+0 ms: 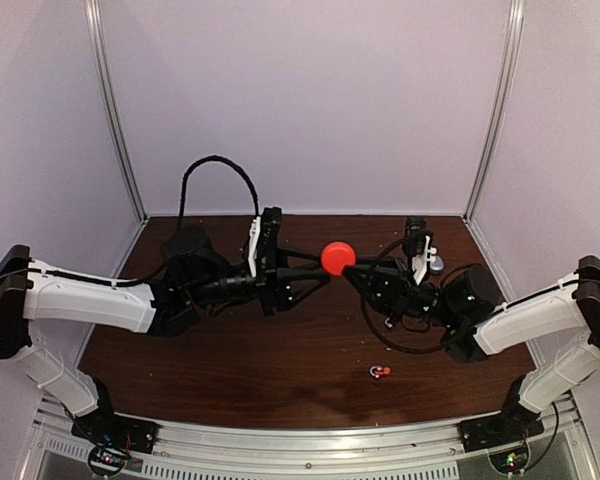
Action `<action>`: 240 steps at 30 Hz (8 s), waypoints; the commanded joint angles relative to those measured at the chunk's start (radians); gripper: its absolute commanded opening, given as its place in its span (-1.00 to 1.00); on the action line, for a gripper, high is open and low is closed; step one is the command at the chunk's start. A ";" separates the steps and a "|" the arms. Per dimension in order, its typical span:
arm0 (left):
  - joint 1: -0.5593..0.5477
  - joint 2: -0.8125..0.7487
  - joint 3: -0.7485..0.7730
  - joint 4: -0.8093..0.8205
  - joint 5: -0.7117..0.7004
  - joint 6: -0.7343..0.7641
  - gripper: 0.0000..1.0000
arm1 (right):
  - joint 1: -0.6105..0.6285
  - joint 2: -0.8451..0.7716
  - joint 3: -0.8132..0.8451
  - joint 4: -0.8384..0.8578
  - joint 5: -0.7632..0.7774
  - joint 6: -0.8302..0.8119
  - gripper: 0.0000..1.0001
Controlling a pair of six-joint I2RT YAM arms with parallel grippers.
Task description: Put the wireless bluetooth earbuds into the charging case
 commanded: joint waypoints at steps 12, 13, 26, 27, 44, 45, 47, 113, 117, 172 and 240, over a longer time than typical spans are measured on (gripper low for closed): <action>-0.002 0.047 0.052 0.129 0.037 -0.066 -0.32 | 0.001 0.009 -0.023 0.065 -0.004 0.005 -0.55; -0.002 0.050 0.056 0.129 0.038 -0.067 -0.33 | 0.001 0.009 -0.025 0.065 -0.004 0.004 -0.54; -0.002 0.022 0.087 -0.008 0.050 -0.017 -0.82 | -0.002 -0.032 -0.035 -0.020 -0.013 -0.041 -0.34; -0.002 0.016 0.092 -0.038 0.045 -0.005 -0.83 | -0.004 -0.048 -0.035 -0.056 -0.015 -0.057 -0.26; 0.025 0.015 0.451 -1.072 0.065 0.396 -0.89 | -0.012 -0.376 0.241 -1.304 0.040 -0.574 0.28; 0.026 0.017 0.459 -1.094 0.072 0.405 -0.90 | -0.013 -0.374 0.254 -1.335 0.043 -0.575 0.26; 0.025 0.016 0.463 -1.110 0.084 0.414 -0.92 | -0.013 -0.378 0.272 -1.384 0.054 -0.574 0.23; 0.042 -0.059 0.166 -0.308 0.242 0.101 -0.08 | 0.045 -0.402 0.254 -1.094 0.023 -0.420 -0.76; 0.027 -0.031 0.182 -0.299 0.243 0.092 -0.13 | 0.045 -0.397 0.250 -1.082 0.028 -0.416 -0.74; 0.015 0.028 0.281 -0.552 0.282 0.219 -0.85 | 0.045 -0.374 0.359 -1.345 -0.019 -0.497 -0.39; -0.006 0.060 0.204 -0.309 0.285 0.135 -0.83 | 0.045 -0.404 0.279 -1.157 -0.030 -0.447 -0.19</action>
